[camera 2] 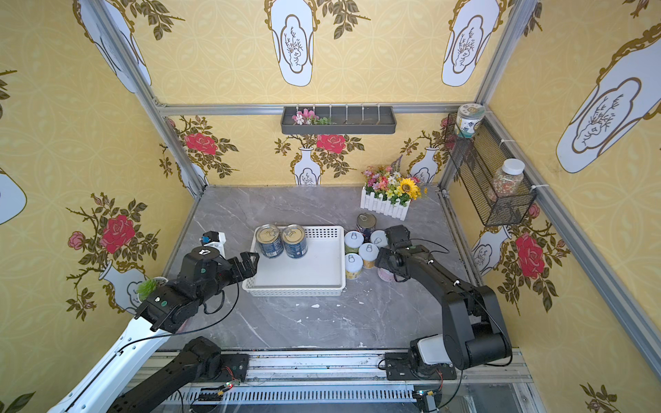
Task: Put the canned food in the basket
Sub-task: Pick up the canned food from the center of the board, then place the canned food in the basket.
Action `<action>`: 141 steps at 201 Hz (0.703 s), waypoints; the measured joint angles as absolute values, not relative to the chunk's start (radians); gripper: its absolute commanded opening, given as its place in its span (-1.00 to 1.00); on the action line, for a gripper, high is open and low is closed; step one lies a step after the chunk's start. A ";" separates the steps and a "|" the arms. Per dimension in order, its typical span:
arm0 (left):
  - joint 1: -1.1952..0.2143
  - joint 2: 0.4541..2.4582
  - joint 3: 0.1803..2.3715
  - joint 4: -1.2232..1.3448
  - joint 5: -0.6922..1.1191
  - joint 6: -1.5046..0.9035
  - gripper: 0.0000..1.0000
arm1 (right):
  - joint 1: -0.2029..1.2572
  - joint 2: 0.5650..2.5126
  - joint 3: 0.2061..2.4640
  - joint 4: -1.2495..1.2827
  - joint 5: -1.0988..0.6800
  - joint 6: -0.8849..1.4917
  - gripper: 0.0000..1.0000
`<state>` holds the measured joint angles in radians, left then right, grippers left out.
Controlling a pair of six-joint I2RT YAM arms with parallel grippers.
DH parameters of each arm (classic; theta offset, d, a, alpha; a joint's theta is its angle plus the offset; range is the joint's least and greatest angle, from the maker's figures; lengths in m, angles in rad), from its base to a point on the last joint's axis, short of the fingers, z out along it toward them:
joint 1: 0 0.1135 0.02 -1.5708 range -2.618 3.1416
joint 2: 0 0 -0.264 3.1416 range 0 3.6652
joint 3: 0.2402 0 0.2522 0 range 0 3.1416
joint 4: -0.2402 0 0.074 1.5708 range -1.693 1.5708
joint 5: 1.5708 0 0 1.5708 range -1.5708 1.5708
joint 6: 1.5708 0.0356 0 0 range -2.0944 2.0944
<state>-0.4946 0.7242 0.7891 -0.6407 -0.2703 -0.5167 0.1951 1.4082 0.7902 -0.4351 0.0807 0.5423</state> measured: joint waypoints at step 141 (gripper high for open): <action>-0.496 0.750 0.791 -0.645 -0.274 -0.517 1.00 | 0.401 1.159 0.824 -0.523 0.190 0.550 0.48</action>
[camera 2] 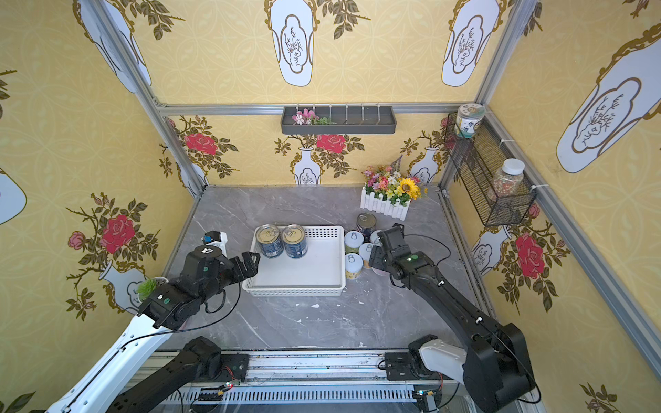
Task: Put the canned food in the basket
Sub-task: Place the canned food in the basket.
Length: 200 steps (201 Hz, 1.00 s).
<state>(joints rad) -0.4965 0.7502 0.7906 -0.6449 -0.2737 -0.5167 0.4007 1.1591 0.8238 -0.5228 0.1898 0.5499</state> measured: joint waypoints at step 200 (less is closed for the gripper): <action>-0.496 0.743 0.791 -0.652 -0.266 -0.516 1.00 | 0.855 1.588 1.430 -0.729 0.435 0.588 0.46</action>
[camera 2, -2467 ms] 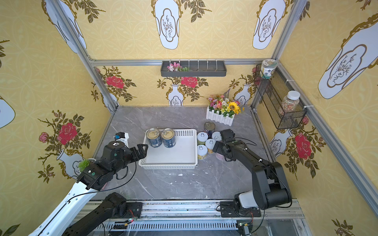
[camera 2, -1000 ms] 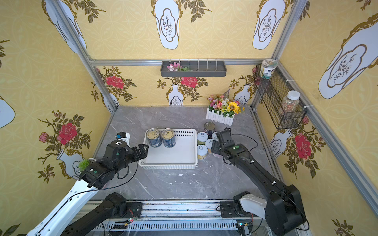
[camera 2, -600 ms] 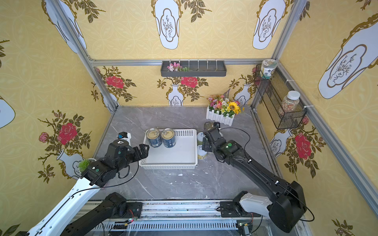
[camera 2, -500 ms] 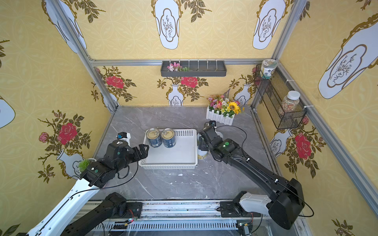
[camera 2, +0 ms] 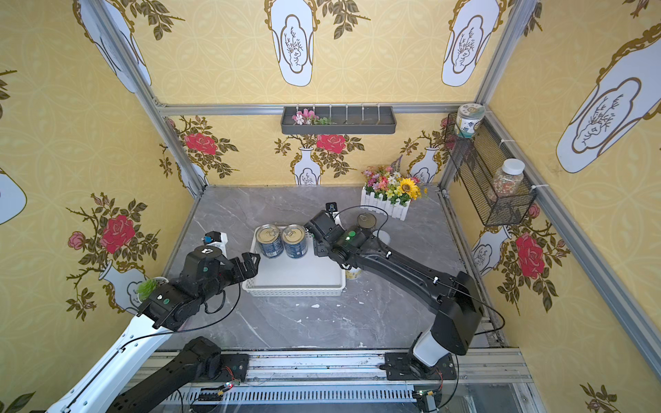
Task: Put the canned food in the basket
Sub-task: Place the canned food in the basket.
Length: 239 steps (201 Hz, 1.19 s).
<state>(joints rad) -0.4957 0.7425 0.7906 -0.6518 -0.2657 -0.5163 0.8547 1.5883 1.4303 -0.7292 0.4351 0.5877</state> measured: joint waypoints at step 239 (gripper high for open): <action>-0.491 0.764 0.791 -0.651 -0.257 -0.516 1.00 | 0.713 2.040 1.587 -0.577 0.262 0.571 0.47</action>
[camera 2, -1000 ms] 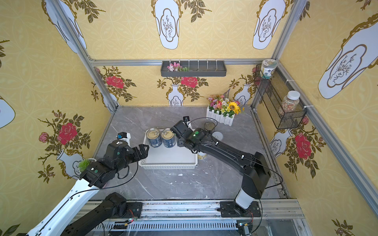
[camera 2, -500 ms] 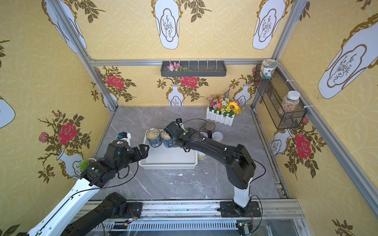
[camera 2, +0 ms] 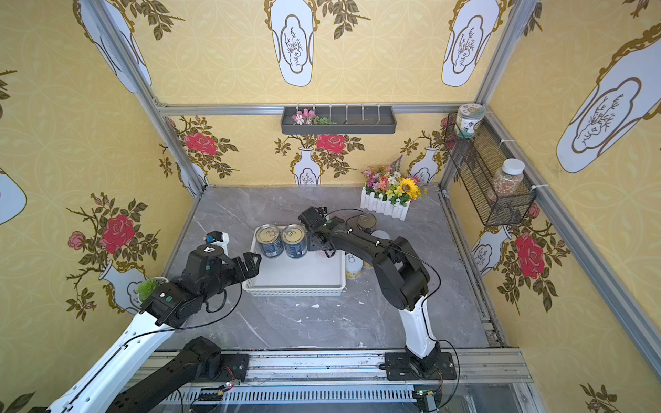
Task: Put the canned food in the basket
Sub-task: Place the canned food in the basket.
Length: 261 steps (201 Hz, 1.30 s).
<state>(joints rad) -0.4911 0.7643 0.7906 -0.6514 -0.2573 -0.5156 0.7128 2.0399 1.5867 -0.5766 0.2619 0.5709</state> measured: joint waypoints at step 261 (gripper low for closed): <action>-0.489 0.760 0.791 -0.651 -0.246 -0.515 1.00 | 0.690 2.185 1.682 -0.460 0.171 0.572 0.92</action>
